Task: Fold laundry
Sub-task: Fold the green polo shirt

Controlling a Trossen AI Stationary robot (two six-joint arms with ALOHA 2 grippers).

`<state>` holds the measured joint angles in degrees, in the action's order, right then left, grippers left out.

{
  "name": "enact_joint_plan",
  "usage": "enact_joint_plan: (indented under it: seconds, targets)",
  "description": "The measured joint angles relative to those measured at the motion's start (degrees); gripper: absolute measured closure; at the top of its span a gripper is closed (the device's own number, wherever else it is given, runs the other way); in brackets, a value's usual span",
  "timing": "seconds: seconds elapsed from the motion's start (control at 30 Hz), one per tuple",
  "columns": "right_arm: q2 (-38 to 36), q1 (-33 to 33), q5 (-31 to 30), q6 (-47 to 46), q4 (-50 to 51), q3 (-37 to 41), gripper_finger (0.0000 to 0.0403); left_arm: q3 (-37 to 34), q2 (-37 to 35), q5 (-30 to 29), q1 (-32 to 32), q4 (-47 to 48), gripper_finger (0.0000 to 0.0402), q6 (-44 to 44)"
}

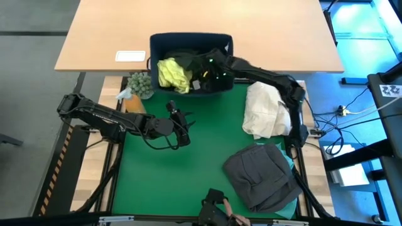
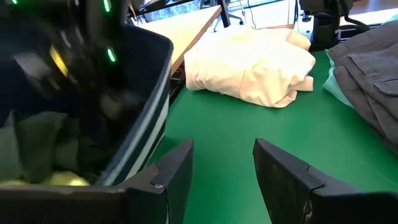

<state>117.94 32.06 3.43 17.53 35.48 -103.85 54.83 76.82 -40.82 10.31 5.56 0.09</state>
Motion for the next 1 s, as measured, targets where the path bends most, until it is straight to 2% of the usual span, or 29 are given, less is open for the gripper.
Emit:
enact_joint_plan:
  seconds: [0.13, 0.37, 0.73, 0.87, 1.0]
  targets:
    - [-0.94, 0.08, 0.46, -1.4, 0.25, -0.17, 0.0055, 0.01, 0.0, 0.01, 0.0, 0.03, 0.0239, 0.01]
    - [-2.07, -0.12, 2.75, -2.39, 1.37, -0.09, 0.0067, 0.0, 0.0, 0.02, 0.0, 0.04, 0.0239, 0.03]
    - [-4.91, -1.91, 3.59, -3.97, 0.21, -6.02, 0.0072, 0.0, 0.0, 0.02, 0.0, 0.04, 0.0239, 0.05]
    - [-4.95, -2.9, 2.01, -3.96, -2.24, -7.59, 0.0072, 0.0, 0.0, 0.02, -0.02, 0.04, 0.0239, 0.05]
    - [-4.95, -2.91, -3.43, -6.9, -8.68, -7.59, 0.0072, 0.0, 0.0, 0.02, 0.23, 0.04, 0.0239, 0.01]
